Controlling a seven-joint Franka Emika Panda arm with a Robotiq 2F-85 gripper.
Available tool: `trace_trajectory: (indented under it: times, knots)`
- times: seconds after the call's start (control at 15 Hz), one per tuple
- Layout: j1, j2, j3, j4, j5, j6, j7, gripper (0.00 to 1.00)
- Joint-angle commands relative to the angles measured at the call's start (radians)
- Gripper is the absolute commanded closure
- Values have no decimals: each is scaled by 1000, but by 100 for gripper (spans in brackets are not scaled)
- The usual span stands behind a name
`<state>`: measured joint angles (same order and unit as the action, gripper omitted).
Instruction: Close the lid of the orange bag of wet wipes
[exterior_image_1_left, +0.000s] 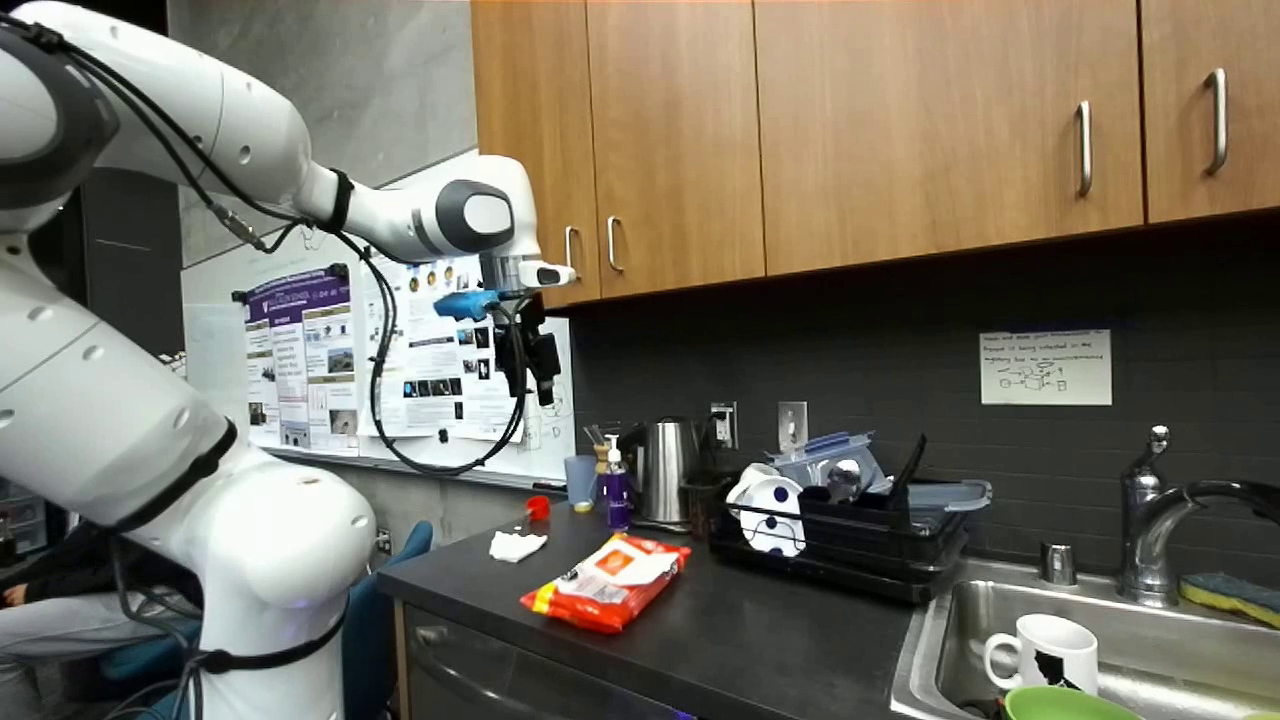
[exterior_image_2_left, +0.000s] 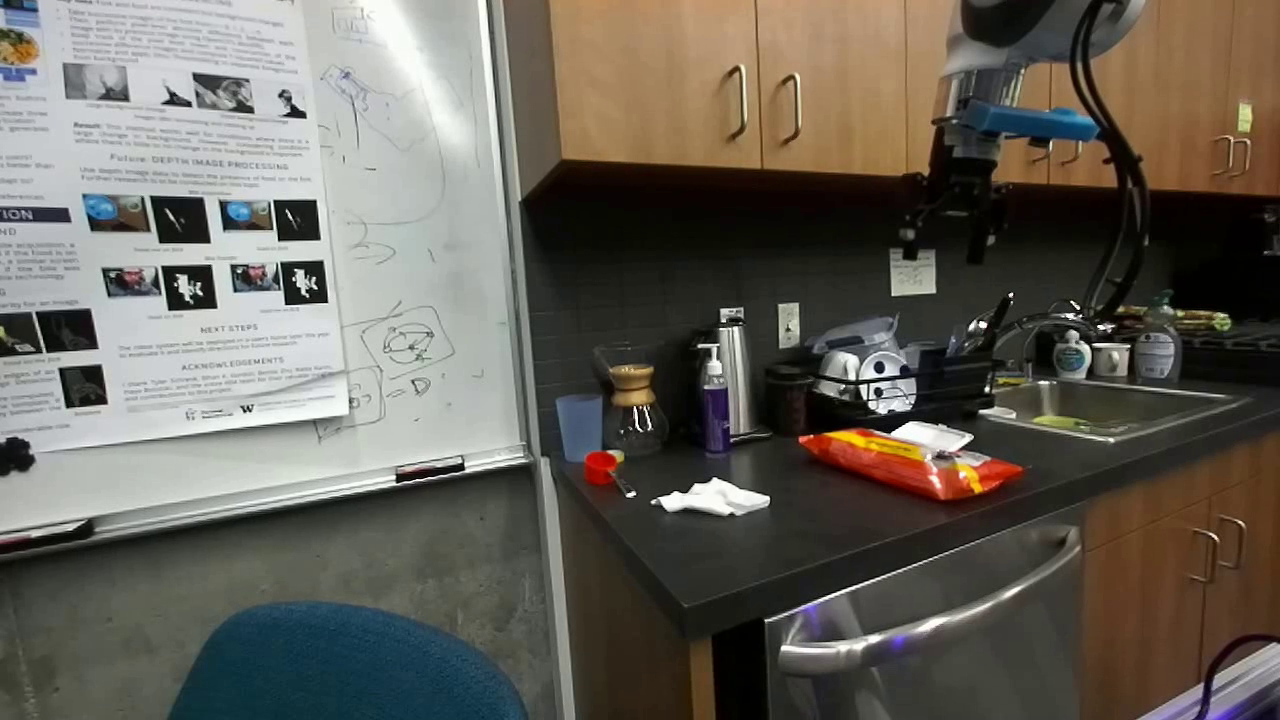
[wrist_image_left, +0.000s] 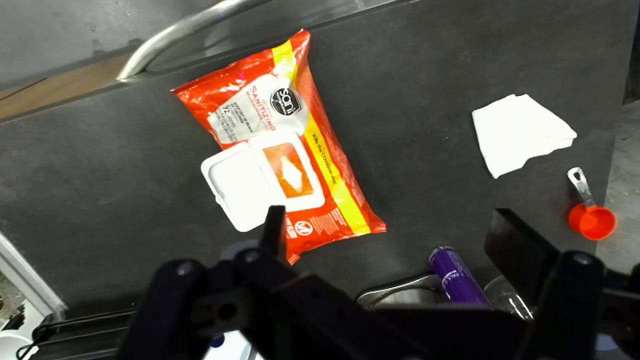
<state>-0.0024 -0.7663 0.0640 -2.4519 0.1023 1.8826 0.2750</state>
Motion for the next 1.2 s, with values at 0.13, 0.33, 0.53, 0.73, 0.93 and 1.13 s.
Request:
trace_trajectory:
  times: [0.13, 0.33, 0.53, 0.73, 0.93, 1.13]
  knots:
    - [7, 101, -27, 39, -18, -48, -148, 0]
    - [5, 176, -54, 58, -36, -45, -238, 0]
    - [-2, 264, -85, 86, -56, -29, -310, 0]
    - [-12, 354, -113, 126, -77, -6, -357, 0]
    - [-28, 449, -133, 169, -104, 29, -384, 0]
    - [-42, 540, -149, 219, -124, 65, -406, 0]
